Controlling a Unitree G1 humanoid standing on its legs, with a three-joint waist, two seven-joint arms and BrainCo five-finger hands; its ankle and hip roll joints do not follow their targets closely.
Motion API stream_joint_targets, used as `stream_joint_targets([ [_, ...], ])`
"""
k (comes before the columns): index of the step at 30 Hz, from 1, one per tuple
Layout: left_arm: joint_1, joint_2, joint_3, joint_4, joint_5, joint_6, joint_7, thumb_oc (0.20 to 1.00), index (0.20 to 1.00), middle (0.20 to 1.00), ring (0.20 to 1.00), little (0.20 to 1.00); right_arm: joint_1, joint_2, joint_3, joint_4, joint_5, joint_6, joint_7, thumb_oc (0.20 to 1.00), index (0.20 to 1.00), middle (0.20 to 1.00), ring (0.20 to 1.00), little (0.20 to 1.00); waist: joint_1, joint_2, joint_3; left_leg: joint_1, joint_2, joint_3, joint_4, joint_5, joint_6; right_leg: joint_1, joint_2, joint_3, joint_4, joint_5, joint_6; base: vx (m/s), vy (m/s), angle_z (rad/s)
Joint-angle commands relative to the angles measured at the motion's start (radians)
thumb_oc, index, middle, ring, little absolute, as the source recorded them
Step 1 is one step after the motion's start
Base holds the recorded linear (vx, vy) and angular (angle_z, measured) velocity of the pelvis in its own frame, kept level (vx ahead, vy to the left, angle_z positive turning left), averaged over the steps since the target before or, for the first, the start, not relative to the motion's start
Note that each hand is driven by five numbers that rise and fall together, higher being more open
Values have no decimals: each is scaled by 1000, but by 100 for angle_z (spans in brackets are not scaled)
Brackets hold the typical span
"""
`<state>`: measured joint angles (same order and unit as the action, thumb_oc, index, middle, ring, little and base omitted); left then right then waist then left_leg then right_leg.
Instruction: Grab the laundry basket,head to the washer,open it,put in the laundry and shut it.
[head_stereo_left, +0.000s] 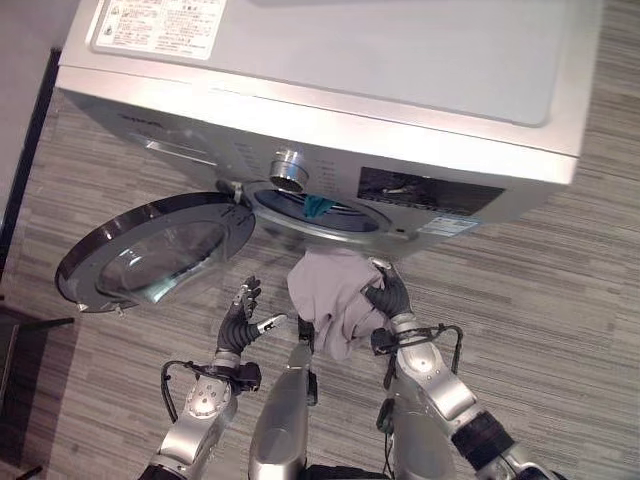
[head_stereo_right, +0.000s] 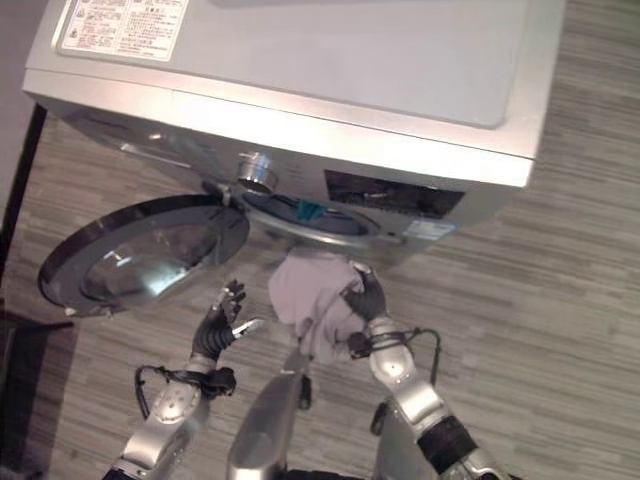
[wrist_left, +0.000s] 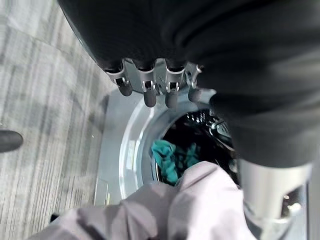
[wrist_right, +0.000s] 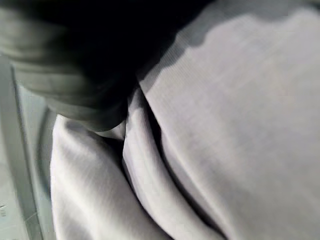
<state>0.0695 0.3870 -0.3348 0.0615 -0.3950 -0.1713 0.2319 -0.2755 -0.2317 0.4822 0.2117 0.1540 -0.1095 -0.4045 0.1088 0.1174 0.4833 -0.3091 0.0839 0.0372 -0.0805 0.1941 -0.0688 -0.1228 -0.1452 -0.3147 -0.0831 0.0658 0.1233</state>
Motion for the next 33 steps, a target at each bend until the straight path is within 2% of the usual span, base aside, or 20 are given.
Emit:
stream_joint_targets([
  [1, 15, 40, -27, -40, -39, -41, 17, 1000, 1000, 1000, 1000, 1000, -45, 66, -19, -47, -5, -40, -67, 200, 200, 200, 200, 200, 6, -20, -7, -86, -11, 19, 69, -103, 4, -46, -92, -20, 142, -172, -9, 32, 47, 5],
  [3, 17, 42, -30, -44, -43, -43, 17, 1000, 1000, 1000, 1000, 1000, -64, 72, -33, -30, -6, -39, -82, 200, 200, 200, 200, 200, 12, -14, -4, -95, -14, 18, 70, -102, 4, -51, -96, -27, 145, -172, -8, 17, 17, 15],
  [5, 23, 45, -46, -45, -55, -50, 15, 1000, 1000, 1000, 1000, 1000, -139, 104, -85, 39, 18, -47, -135, 200, 200, 200, 200, 200, 29, 5, 9, -131, -27, 15, 78, -102, 4, -73, -107, -39, 160, -175, -6, 19, 13, 24],
  [7, 22, 46, -46, -45, -55, -51, 15, 1000, 1000, 1000, 1000, 1000, -141, 104, -86, 41, 18, -48, -135, 200, 200, 200, 200, 200, 30, 5, 8, -133, -27, 14, 79, -103, 4, -75, -107, -39, 161, -175, -6, 7, -6, 14],
  [9, 11, 54, -64, -43, -65, -56, 11, 1000, 1000, 1000, 1000, 1000, -250, 128, -174, 145, 80, -70, -201, 200, 200, 200, 200, 200, 53, 30, 26, -179, -40, 9, 95, -105, 1, -101, -121, -58, 182, -183, -2, 18, -29, 12],
  [10, 13, 59, -78, -45, -70, -65, 4, 1000, 1000, 1000, 1000, 1000, -324, 134, -242, 210, 116, -86, -244, 200, 200, 200, 200, 200, 69, 54, 31, -207, -50, -2, 102, -103, -2, -122, -127, -70, 205, -192, -2, 14, -27, 16],
  [11, 9, 61, -79, -44, -71, -65, 4, 1000, 1000, 1000, 1000, 1000, -331, 133, -246, 216, 117, -89, -243, 200, 200, 200, 200, 200, 71, 54, 30, -212, -50, -3, 104, -103, -2, -127, -128, -71, 208, -194, -3, 21, -30, 19],
  [15, -2, 73, -114, -42, -92, -88, -24, 1000, 1000, 1000, 1000, 1000, -547, 60, -402, 410, 214, -140, -306, 200, 200, 200, 200, 200, 117, 106, 36, -280, -72, -18, 105, -99, -8, -185, -138, -99, 251, -219, -2, 34, -18, 30],
  [17, -13, 75, -120, -40, -94, -91, -28, 1000, 1000, 1000, 1000, 1000, -591, 33, -424, 448, 238, -152, -305, 200, 200, 200, 200, 200, 128, 112, 36, -296, -76, -21, 105, -98, -8, -201, -141, -100, 260, -222, -1, 31, -7, 24],
  [19, -27, 77, -141, -28, -92, -95, -35, 1000, 1000, 1000, 1000, 1000, -680, -28, -462, 557, 326, -182, -300, 200, 200, 200, 200, 200, 156, 128, 36, -320, -88, -29, 98, -97, -4, -226, -145, -111, 278, -235, 3, 58, -23, 30],
  [23, -51, 81, -156, -26, -101, -100, -49, 1000, 1000, 1000, 1000, 1000, -775, -117, -512, 680, 433, -214, -275, 200, 200, 200, 200, 200, 182, 151, 36, -348, -106, -42, 95, -97, -4, -249, -152, -130, 297, -254, 8, 60, -23, 28],
  [27, -66, 81, -174, -20, -118, -103, -85, 1000, 1000, 1000, 1000, 1000, -883, -260, -554, 811, 620, -241, -185, 200, 200, 200, 200, 200, 231, 175, 20, -388, -136, -61, 95, -102, -1, -276, -163, -159, 326, -280, 13, 69, -26, 30],
  [28, -69, 81, -176, -20, -119, -103, -86, 1000, 1000, 1000, 1000, 1000, -887, -268, -553, 819, 627, -241, -177, 200, 200, 200, 200, 200, 232, 177, 19, -391, -137, -63, 96, -103, 0, -278, -164, -161, 328, -281, 14, 49, -26, 17],
  [29, -70, 82, -176, -19, -123, -102, -93, 1000, 1000, 1000, 1000, 1000, -912, -309, -560, 844, 661, -245, -159, 200, 200, 200, 200, 200, 243, 181, 13, -401, -143, -68, 101, -105, -1, -280, -163, -168, 329, -289, 13, 60, -26, 17],
  [31, -58, 100, -165, -20, -148, -107, -107, 1000, 1000, 1000, 1000, 1000, -1022, -466, -526, 874, 698, -248, -152, 200, 200, 200, 200, 200, 277, 177, -13, -433, -163, -84, 125, -112, -2, -289, -163, -184, 343, -305, 14, 85, -37, 32],
  [32, -64, 105, -158, -28, -166, -108, -104, 1000, 1000, 1000, 1000, 1000, -1124, -576, -496, 874, 750, -267, -165, 200, 200, 200, 200, 200, 294, 174, -30, -462, -172, -94, 143, -120, 0, -309, -167, -190, 360, -312, 17, 64, -30, 37],
  [33, -61, 109, -158, -28, -174, -106, -101, 1000, 1000, 1000, 1000, 1000, -1166, -626, -484, 868, 769, -276, -177, 200, 200, 200, 200, 200, 298, 168, -37, -472, -175, -101, 146, -122, 1, -319, -168, -192, 369, -315, 18, 58, -13, 28],
])
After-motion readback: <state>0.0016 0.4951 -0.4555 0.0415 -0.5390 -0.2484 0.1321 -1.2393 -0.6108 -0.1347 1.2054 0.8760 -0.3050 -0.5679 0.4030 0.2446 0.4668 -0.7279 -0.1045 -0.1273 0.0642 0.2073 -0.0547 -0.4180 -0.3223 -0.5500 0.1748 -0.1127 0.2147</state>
